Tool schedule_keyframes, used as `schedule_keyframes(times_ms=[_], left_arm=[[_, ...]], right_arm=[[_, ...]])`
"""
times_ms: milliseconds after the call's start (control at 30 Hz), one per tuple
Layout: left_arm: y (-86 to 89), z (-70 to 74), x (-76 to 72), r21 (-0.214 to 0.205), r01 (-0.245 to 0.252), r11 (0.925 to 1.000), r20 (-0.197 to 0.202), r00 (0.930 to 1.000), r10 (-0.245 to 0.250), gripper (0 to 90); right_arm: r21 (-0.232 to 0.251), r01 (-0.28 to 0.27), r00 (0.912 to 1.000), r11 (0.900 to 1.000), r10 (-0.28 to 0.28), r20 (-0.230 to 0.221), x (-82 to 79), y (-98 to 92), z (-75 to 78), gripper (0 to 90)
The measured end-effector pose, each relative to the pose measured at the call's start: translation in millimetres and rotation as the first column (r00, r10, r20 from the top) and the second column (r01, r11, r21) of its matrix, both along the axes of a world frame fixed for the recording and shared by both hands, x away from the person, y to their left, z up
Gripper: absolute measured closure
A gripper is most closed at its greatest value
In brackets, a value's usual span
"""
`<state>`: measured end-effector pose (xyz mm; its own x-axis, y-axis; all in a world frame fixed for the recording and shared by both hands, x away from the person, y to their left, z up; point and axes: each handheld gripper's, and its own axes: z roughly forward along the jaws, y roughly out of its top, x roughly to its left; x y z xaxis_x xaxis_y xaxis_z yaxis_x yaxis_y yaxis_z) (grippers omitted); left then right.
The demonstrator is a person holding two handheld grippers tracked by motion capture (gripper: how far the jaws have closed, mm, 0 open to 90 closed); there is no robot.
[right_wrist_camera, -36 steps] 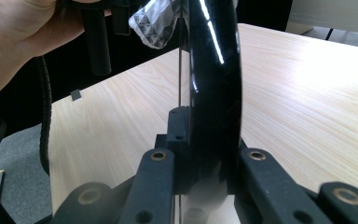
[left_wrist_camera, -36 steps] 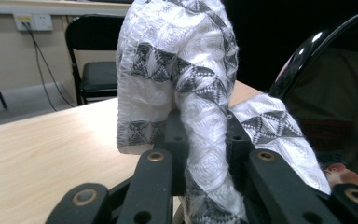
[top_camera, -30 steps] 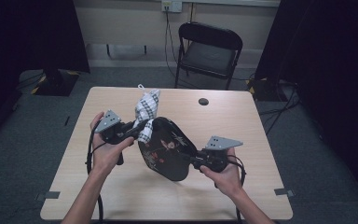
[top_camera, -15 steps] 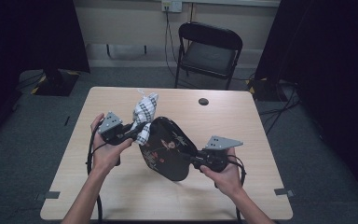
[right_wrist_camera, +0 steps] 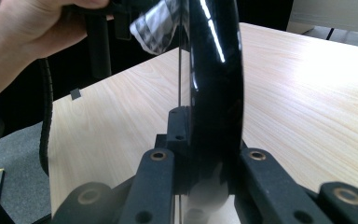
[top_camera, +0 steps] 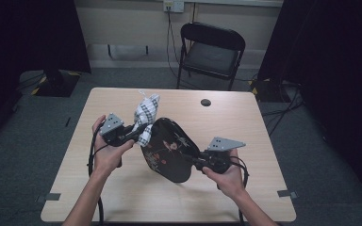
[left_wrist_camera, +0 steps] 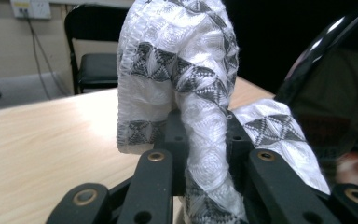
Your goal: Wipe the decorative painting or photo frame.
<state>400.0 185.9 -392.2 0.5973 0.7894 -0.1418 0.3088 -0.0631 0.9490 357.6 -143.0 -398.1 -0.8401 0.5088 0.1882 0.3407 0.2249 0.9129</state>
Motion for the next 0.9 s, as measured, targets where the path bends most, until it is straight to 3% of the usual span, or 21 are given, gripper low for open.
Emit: schedule_keyframes(times_ms=[67, 133, 233, 300, 367, 667, 767, 867, 900], left_arm=[[1.3, -2.1, 0.4, 0.009, -0.009, 0.9999, -0.006, 0.9999, 0.009, 77.3], [-2.8, 2.6, -4.1, 0.013, -0.012, 0.9999, 0.019, 0.9998, 0.011, 77.7], [-9.5, 19.1, -11.3, -0.048, 0.05, 0.9976, 0.065, 0.9968, -0.047, 77.7], [-13.4, 23.9, -13.9, -0.017, 0.049, 0.9986, 0.087, 0.995, -0.048, 77.6], [-13.8, 18.6, -11.3, -0.03, 0.042, 0.9987, 0.08, 0.996, -0.039, 77.7], [-2.9, -4.6, 2.5, 0.011, 0.013, 0.9999, -0.001, 0.9999, -0.013, 77.7], [-2.6, -4.8, 2.7, -0.013, 0.029, 0.9995, 0.021, 0.9994, -0.029, 77.7], [-5.8, 4.8, -1.4, -0.064, 0.06, 0.9962, 0.038, 0.9976, -0.058, 77.6], [-7.8, 7.8, -3.4, -0.051, 0.059, 0.9969, 0.048, 0.9972, -0.057, 77.6]], right_arm=[[-0.001, 0.0, 1.0, 1.0, 0.0, 0.0, 0.2, 0.0, 0.1, 80.9], [-0.003, -0.002, 1.0, 1.0, 0.002, 0.002, 0.3, 0.0, 0.3, 80.8], [-0.007, 0.001, 1.0, 1.0, -0.001, 0.003, 0.7, -1.5, 0.2, 80.0], [-0.006, 0.003, 1.0, 1.0, -0.003, 0.001, 1.3, -3.1, -0.3, 79.4], [-0.007, 0.007, 1.0, 1.0, -0.007, 0.003, 0.8, -3.3, -0.4, 79.8], [-0.018, 0.02, 0.9998, 0.9996, -0.019, 0.011, 2.0, -6.7, 1.2, 79.3], [-0.017, 0.023, 0.9997, 0.9996, -0.023, 0.012, 2.5, -7.6, 1.1, 79.3], [-0.017, 0.023, 0.9997, 0.9996, -0.023, 0.013, 2.4, -7.6, 0.9, 79.3], [-0.016, 0.024, 0.9996, 0.9996, -0.023, 0.013, 2.3, -7.5, 0.8, 79.2]])
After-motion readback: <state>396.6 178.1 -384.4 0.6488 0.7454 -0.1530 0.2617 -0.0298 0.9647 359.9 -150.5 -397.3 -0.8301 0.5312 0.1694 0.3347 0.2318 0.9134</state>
